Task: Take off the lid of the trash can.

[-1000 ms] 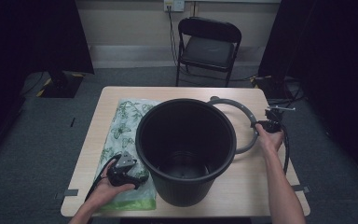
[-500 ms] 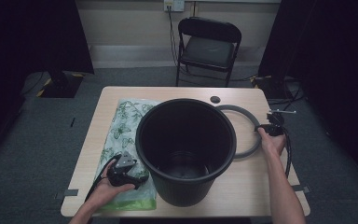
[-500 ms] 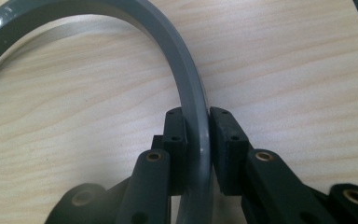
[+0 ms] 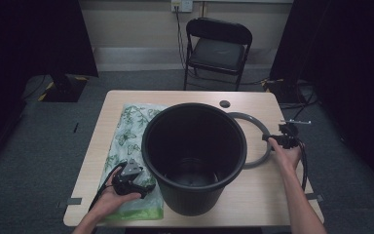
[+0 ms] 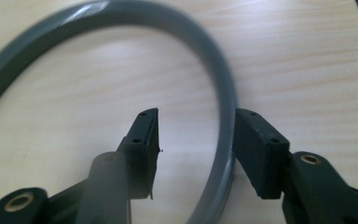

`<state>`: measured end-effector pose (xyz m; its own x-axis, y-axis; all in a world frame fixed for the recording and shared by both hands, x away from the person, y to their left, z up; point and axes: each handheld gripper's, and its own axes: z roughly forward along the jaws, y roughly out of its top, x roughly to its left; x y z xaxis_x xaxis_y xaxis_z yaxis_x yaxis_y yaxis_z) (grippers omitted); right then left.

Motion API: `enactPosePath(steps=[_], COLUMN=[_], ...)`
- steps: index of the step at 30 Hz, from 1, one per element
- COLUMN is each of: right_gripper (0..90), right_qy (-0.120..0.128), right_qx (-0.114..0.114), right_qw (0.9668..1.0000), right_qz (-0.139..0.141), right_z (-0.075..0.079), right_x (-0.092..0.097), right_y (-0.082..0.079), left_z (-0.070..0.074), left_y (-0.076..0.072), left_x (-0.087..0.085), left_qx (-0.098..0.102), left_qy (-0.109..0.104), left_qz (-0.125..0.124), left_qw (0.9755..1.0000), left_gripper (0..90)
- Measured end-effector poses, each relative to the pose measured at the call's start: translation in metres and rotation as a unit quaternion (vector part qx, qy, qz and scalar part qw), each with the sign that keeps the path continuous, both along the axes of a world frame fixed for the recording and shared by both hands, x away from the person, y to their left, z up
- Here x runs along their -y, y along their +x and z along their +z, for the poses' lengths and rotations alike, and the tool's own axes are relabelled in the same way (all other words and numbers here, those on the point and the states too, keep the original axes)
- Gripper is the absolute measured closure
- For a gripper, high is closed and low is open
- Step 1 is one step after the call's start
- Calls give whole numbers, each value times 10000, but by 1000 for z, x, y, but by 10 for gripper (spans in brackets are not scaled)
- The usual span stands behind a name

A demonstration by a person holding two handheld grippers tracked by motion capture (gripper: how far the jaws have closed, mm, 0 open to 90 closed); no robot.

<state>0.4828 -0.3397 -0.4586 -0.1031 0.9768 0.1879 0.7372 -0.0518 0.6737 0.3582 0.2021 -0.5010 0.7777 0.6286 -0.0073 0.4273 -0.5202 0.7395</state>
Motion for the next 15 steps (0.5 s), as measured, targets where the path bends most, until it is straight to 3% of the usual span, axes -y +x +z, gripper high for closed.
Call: enactPosePath(steps=[2,4,6,9,11,13,15], right_gripper=[505,496,494,485,476,433,399], right_qy=[33,-488,-257,-454,-351,-330,-477], right_qx=[-61,58,89,116,149,202,79], right_qw=[9993,9974,9974,9945,9916,9884,9822], right_qz=[377,527,662,934,1232,1466,1812], right_z=[-2,-1,0,0,-2,-6,-14], right_x=[-5,-10,-10,-16,-22,-30,-44], right_y=[-14,-31,-46,-66,-79,-89,-96], left_z=[0,0,0,1,5,8,12], left_y=[-2,-3,-4,-3,-2,0,0], left_x=[1,2,3,2,-1,-7,-14], left_qx=[4,-3,-2,-28,-118,-212,-192], left_qy=[-15,9,30,65,139,37,-178], left_qz=[35,18,33,14,92,150,222], left_qw=[10000,10000,10000,10000,9998,9997,9994], left_gripper=[154,148,147,154,193,219,220])
